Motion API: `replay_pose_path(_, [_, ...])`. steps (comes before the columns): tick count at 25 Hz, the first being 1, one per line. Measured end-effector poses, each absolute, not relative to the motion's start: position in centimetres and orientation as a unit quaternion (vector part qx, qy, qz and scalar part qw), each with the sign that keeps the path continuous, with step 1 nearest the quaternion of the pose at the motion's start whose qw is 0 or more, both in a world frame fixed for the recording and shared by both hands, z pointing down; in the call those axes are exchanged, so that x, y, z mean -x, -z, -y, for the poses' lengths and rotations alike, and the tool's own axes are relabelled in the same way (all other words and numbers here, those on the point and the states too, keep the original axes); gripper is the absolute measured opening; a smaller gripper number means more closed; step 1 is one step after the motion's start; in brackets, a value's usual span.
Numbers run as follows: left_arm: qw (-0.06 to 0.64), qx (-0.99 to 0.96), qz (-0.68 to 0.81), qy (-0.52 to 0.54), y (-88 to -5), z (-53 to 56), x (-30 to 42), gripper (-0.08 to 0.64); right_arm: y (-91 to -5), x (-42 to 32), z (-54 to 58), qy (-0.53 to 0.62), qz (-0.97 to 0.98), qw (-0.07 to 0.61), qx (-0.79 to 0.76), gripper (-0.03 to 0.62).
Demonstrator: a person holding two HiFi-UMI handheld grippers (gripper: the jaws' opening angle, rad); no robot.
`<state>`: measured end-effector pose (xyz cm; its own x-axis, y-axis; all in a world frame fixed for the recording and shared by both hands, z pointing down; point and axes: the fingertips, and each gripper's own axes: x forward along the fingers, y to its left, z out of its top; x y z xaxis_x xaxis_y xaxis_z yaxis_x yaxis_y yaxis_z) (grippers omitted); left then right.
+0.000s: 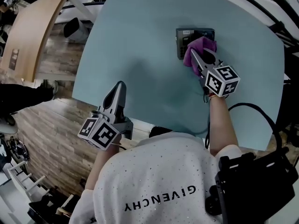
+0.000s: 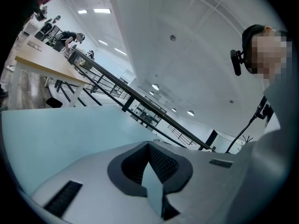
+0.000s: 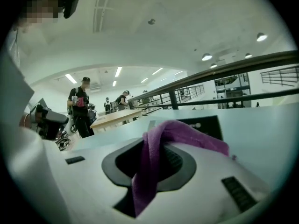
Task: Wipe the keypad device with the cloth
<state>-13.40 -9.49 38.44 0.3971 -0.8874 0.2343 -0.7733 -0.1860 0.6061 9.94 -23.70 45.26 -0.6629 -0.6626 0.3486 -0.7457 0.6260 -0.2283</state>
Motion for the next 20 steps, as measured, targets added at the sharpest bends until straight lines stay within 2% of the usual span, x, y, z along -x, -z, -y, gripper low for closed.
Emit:
replay_pose_path(5, [0.338, -0.76, 0.547, 0.091, -38.4, 9.2, 13.9, 0.0, -47.5, -6.4, 22.7, -0.156, 0.895, 0.187, -0.373, 0.075])
replay_pose_path(13, [0.355, -0.761, 0.534, 0.097, -39.4, 8.7, 13.3, 0.0, -47.9, -6.7, 22.4, -0.136, 0.889, 0.218, -0.38, 0.075])
replay_pose_path(20, [0.364, -0.771, 0.511, 0.108, -39.2, 9.6, 10.9, 0.0, -48.2, -10.4, 22.8, -0.143, 0.867, 0.233, -0.417, 0.075])
